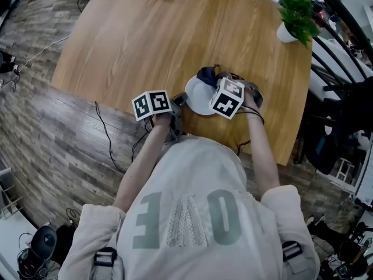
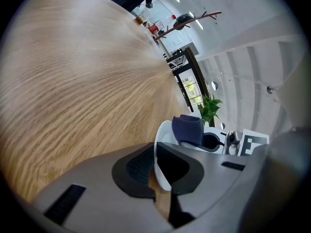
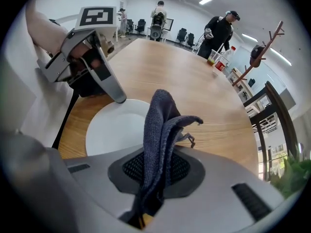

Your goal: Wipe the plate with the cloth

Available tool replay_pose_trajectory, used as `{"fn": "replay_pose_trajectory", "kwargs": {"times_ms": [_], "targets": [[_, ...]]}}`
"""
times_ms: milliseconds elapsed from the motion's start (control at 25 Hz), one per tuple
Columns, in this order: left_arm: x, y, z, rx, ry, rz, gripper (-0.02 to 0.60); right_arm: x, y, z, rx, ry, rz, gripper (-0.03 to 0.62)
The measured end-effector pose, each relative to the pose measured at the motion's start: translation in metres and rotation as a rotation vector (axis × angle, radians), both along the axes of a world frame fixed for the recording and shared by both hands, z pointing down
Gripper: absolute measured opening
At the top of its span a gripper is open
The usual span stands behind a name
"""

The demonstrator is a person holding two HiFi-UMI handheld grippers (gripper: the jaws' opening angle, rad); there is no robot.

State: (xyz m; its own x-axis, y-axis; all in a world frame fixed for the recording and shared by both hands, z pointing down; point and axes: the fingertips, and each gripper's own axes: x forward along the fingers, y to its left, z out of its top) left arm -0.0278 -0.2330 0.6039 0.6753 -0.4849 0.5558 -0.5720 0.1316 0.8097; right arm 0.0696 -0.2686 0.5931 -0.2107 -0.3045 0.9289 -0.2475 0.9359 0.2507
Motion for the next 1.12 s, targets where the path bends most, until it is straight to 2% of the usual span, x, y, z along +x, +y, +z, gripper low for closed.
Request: {"fn": "replay_pose_trajectory", "kwargs": {"times_ms": [280,640,880,1000,1120], "targets": [[0.001,-0.002,0.0,0.002,-0.005,-0.01,0.025,-0.005,0.032,0.007,-0.025,0.036,-0.085,0.057],[-0.001,-0.002,-0.001,0.007,-0.011,-0.021,0.025,-0.014,0.103,0.002,-0.189,-0.024,-0.155,0.057],[-0.001,-0.004,-0.001,0.003,-0.006,-0.022,0.025,-0.014,0.126,-0.004,-0.255,-0.057,-0.162,0.057],[0.002,-0.004,-0.001,0.006,-0.006,-0.007,0.025,-0.013,0.118,-0.009,-0.248,-0.074,-0.153,0.057],[0.004,-0.003,0.0,0.006,-0.006,0.006,0.025,-0.014,0.082,-0.02,-0.169,-0.109,-0.091,0.057]]}}
